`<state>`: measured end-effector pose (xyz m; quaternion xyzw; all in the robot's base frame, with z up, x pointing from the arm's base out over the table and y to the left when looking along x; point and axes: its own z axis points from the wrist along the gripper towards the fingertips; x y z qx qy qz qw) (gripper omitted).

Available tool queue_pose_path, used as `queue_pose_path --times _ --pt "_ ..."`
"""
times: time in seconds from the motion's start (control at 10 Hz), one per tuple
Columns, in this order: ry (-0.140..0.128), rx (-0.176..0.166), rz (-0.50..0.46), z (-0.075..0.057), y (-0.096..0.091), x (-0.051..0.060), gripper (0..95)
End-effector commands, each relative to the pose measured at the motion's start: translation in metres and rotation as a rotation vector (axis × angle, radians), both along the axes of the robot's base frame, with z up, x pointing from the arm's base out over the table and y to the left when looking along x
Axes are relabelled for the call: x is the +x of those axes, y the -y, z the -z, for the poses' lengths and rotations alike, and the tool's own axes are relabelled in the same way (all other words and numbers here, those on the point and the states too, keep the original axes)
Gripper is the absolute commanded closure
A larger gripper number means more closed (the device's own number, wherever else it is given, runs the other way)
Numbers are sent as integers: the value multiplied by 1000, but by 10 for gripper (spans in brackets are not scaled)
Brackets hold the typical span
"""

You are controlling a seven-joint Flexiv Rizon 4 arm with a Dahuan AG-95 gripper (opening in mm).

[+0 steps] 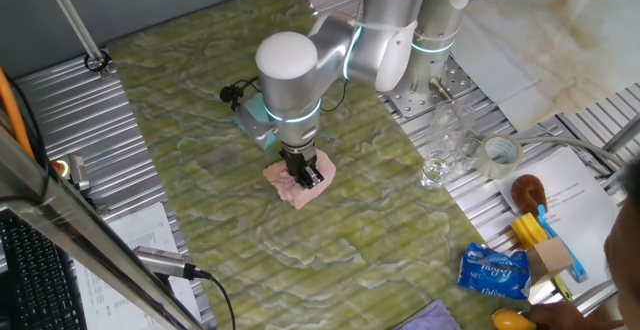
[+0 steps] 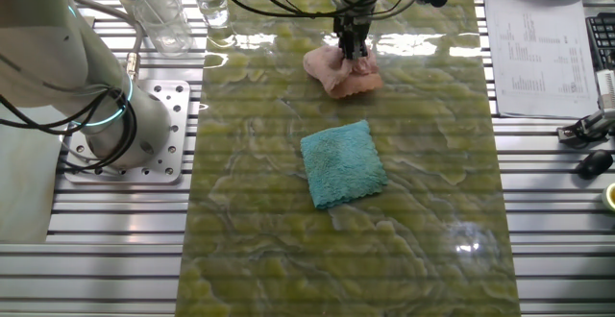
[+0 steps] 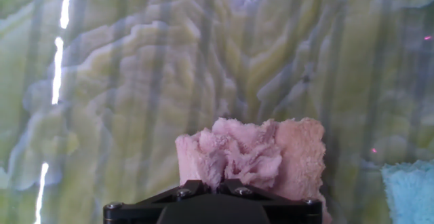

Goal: Clean the table with a cloth

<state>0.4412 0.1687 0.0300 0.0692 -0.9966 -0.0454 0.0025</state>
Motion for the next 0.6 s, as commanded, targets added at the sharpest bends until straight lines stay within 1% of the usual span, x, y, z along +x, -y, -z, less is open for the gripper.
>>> queue_pose_path --times 0.1,0.4,0.6 --pt "-6 44 36 -1 -7 0 950" --pt "-5 62 56 -3 -15 0 950" --pt "-7 118 85 -4 -15 2 950"
